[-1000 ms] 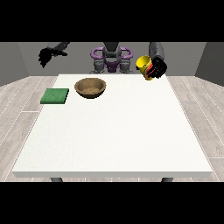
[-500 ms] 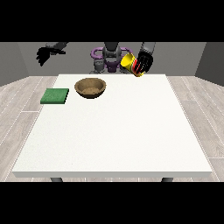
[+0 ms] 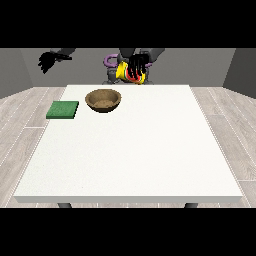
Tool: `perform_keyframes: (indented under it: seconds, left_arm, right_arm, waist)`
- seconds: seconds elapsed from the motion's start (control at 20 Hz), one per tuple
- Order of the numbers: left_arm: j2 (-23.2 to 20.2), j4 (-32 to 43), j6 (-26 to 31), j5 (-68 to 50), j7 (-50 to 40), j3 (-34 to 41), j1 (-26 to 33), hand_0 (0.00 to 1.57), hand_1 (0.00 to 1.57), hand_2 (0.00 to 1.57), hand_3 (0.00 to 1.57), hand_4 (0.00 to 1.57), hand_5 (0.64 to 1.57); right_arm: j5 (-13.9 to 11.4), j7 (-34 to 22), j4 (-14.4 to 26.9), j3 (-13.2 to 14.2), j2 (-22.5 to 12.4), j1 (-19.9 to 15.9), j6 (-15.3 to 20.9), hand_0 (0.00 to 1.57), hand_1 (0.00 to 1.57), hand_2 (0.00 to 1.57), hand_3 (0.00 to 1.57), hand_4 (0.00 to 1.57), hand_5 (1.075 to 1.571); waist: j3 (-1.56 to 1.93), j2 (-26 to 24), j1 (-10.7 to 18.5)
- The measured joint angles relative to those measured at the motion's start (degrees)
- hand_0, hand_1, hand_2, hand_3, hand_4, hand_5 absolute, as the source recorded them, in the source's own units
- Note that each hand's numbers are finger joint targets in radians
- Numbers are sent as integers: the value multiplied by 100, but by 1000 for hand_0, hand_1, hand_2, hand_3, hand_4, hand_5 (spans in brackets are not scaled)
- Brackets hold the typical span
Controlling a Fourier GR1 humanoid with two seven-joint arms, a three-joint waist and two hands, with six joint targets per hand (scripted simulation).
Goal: Pick the cup and pour the ball into the bowl, then pick the bowl and place it on the pad
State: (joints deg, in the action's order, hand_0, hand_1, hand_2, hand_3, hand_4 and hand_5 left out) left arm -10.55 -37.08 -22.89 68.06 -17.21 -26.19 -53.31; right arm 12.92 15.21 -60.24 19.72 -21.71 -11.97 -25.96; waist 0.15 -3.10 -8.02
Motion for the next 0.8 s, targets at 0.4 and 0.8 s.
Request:
perform_keyframes:
  seconds: [0.4,0.8]
  left_arm:
    - [403,379,1037,1581,-395,-1321,-516,1498,1498,1571,1571,1491,1236]
    - [563,508,1761,2540,-281,-1972,-546,1445,1445,1571,1571,1527,1134]
  right_arm:
    - [-17,154,207,-10,-38,-177,-112,0,0,0,0,0,1571]
    - [49,83,286,50,-103,-154,-148,0,0,0,0,0,1571]
  waist:
    - [0,127,-67]
    - [-10,-22,34]
